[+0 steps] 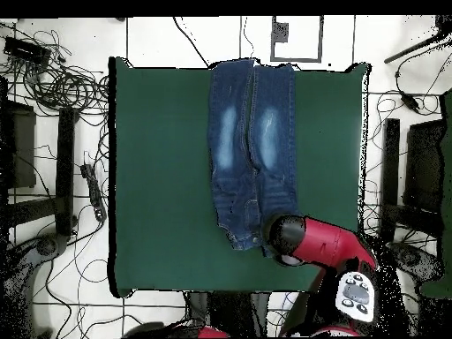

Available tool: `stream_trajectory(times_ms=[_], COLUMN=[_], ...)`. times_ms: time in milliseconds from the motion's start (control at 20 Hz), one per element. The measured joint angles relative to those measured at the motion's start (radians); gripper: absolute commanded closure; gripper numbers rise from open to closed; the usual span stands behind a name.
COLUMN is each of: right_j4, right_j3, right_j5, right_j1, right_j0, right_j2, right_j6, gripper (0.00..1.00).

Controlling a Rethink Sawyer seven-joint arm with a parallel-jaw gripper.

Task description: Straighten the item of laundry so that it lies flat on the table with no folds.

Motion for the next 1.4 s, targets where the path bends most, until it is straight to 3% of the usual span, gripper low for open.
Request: stream_trajectory(times_ms=[200, 250, 900, 1400], right_j4=[-0.009, -0.011, -0.020, -0.020], right_j3=[-0.018, -0.025, -0.029, -0.029], right_j5=[-0.002, -0.011, -0.021, -0.020], right_j1=[0.027, 0.050, 0.090, -0.009], right_j0=[-0.002, -0.007, -0.041, -0.059], right_j2=[-0.015, -0.017, -0.017, -0.014], right_j6=[0.000, 0.000, 0.000, 0.000], gripper=[1.00, 0.00, 0.00, 0.00])
